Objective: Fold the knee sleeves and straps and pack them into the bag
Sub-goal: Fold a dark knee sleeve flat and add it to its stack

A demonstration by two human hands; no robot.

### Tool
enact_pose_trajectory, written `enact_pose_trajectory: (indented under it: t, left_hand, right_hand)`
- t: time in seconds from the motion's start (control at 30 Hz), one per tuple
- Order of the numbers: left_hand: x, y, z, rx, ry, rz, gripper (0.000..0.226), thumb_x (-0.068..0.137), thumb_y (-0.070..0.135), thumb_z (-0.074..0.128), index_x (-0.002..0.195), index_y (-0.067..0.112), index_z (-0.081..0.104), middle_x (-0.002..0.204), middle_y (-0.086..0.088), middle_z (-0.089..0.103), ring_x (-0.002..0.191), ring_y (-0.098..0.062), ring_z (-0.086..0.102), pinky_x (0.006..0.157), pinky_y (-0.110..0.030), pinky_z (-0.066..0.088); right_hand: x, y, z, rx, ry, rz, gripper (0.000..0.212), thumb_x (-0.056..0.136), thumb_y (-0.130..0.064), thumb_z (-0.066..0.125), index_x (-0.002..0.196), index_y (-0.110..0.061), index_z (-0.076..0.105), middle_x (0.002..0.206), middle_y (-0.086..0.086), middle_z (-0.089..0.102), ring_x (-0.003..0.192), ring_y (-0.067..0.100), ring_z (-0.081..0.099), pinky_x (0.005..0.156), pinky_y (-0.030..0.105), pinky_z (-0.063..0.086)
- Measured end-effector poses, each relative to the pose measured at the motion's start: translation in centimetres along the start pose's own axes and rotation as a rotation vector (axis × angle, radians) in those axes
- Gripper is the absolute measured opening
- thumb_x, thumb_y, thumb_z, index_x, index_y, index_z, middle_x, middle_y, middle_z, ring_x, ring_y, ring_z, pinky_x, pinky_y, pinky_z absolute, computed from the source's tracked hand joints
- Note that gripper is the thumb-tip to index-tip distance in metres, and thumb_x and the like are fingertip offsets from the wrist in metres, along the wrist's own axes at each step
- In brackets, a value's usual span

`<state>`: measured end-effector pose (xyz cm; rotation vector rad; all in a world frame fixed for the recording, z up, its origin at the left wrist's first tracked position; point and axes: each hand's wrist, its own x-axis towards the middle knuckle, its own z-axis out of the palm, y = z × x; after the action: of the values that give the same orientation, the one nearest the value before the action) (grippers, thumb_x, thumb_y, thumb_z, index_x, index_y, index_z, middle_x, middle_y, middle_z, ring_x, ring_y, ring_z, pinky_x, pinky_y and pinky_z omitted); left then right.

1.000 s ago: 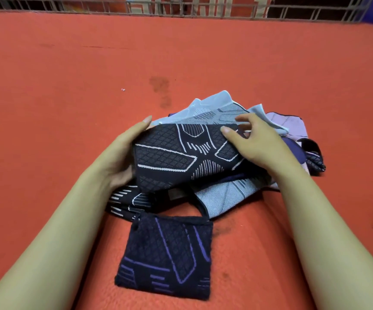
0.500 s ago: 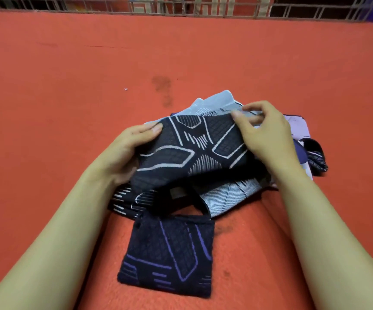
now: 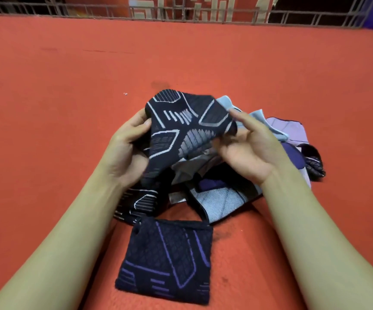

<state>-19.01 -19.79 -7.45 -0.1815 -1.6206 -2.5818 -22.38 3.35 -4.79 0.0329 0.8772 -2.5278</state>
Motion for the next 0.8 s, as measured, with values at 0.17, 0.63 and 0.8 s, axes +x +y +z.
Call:
enact_pose_trajectory:
  t: [0.17, 0.63, 0.8]
  left_hand:
    - [0.2, -0.5, 0.5, -0.070, -0.035, 0.102, 0.035, 0.098, 0.000, 0.049, 0.131, 0.011, 0.056, 0.118, -0.011, 0.067, 0.109, -0.028, 0.063, 0.106, -0.050, 0.051]
    - [-0.5, -0.1, 1.1, 0.728, 0.174, 0.374, 0.033, 0.097, -0.016, 0.049, 0.099, 0.010, 0.069, 0.065, 0.017, 0.063, 0.055, 0.007, 0.057, 0.056, -0.006, 0.042]
    - [-0.5, 0.2, 0.9, 0.703, 0.190, 0.269, 0.019, 0.104, 0.001, 0.049, 0.102, 0.009, 0.066, 0.059, 0.000, 0.064, 0.048, -0.016, 0.067, 0.043, -0.027, 0.051]
  right_hand:
    - [0.1, 1.2, 0.0, -0.057, -0.099, 0.072, 0.069, 0.096, -0.029, 0.069, 0.153, -0.001, 0.043, 0.144, 0.012, 0.061, 0.124, 0.025, 0.062, 0.108, 0.034, 0.049]
    - [-0.9, 1.3, 1.7, -0.854, -0.062, -0.269, 0.024, 0.105, -0.029, 0.059, 0.110, -0.013, 0.076, 0.095, 0.004, 0.077, 0.078, 0.013, 0.071, 0.062, 0.026, 0.054]
    - [-1.4, 0.2, 1.4, -1.016, -0.091, -0.254, 0.019, 0.108, -0.026, 0.053, 0.106, -0.014, 0.069, 0.057, -0.014, 0.048, 0.049, 0.003, 0.038, 0.051, 0.016, 0.030]
